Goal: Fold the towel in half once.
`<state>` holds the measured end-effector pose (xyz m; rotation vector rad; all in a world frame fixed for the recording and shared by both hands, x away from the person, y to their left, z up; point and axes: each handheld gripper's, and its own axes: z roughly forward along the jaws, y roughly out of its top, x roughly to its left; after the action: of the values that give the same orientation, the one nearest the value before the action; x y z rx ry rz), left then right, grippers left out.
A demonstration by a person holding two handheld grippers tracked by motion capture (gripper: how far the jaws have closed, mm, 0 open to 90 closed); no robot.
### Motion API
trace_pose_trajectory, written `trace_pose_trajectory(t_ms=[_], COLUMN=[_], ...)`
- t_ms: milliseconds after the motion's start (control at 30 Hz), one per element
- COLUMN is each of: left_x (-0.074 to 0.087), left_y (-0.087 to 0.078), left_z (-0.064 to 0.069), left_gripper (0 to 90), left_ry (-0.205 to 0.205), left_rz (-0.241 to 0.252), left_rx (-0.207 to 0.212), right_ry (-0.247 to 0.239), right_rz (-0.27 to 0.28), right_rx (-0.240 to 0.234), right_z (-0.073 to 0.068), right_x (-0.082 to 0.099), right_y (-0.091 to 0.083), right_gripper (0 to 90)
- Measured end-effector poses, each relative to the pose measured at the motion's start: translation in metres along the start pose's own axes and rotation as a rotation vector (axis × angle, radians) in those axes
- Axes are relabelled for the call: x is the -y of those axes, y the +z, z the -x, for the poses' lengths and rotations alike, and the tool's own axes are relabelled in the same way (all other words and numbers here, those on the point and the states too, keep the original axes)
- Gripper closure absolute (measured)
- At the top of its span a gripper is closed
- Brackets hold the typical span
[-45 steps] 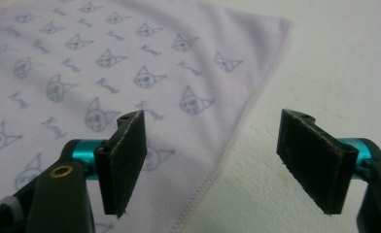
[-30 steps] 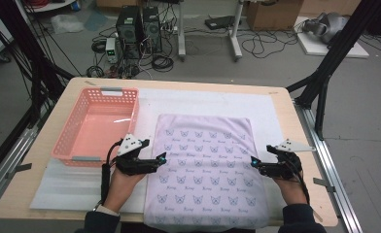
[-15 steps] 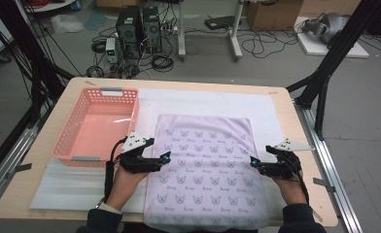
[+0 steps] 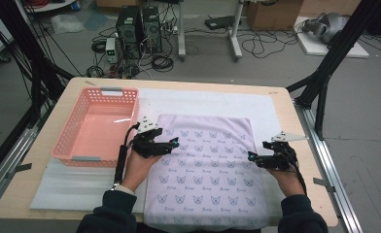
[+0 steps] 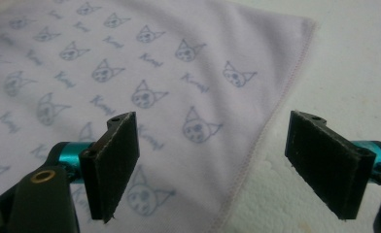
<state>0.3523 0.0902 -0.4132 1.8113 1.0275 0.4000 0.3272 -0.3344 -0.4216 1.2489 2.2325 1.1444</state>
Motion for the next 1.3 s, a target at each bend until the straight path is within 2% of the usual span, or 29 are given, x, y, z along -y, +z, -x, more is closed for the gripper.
trace_pose_trajectory(t_ms=[133,267,433,533,667,800,867,933,1000,1067,1133,1200,1300], left_x=[0.0,0.005,0.008,0.01,0.014,0.014,0.014,0.014,0.014,0.014,0.013,0.013,0.009], left_y=[0.014,0.025,0.03,0.032,0.034,0.033,0.031,0.031,0.03,0.031,0.031,0.031,0.028], left_z=[-0.006,-0.012,-0.017,-0.022,-0.029,-0.03,-0.032,-0.031,-0.03,-0.029,-0.028,-0.029,-0.027], left_gripper=[27.1,27.1,27.2,29.3,33.3,39.5,47.0,58.3,70.0,83.1,86.3,86.8,87.0], left_ry=[-0.015,-0.002,-0.006,-0.022,-0.045,-0.028,-0.007,0.013,0.015,-0.025,-0.031,-0.046,-0.094], left_rz=[-0.036,-0.094,-0.13,-0.159,-0.196,-0.197,-0.205,-0.206,-0.21,-0.206,-0.209,-0.205,-0.135], left_rx=[-0.07,-0.144,-0.224,-0.249,-0.236,-0.245,-0.246,-0.222,-0.191,-0.158,-0.159,-0.167,-0.185], right_ry=[0.02,0.041,0.047,0.051,0.069,0.073,0.076,0.077,0.063,0.041,0.034,0.021,0.008], right_rz=[-0.035,-0.07,-0.087,-0.106,-0.104,-0.112,-0.12,-0.137,-0.144,-0.151,-0.159,-0.18,-0.189], right_rx=[0.006,0.027,0.035,0.049,0.068,0.096,0.115,0.116,0.133,0.145,0.119,0.122,0.139], right_z=[0.008,0.014,0.018,0.02,0.024,0.027,0.028,0.028,0.027,0.026,0.026,0.022,0.023], right_x=[-0.007,-0.013,-0.016,-0.014,-0.014,-0.016,-0.018,-0.02,-0.023,-0.024,-0.025,-0.028,-0.032], right_y=[0.011,0.022,0.032,0.038,0.041,0.045,0.049,0.052,0.055,0.055,0.054,0.055,0.056], right_gripper=[21.8,23.4,25.3,25.9,28.2,31.6,34.8,40.3,47.4,56.4,83.2,85.8,87.0])
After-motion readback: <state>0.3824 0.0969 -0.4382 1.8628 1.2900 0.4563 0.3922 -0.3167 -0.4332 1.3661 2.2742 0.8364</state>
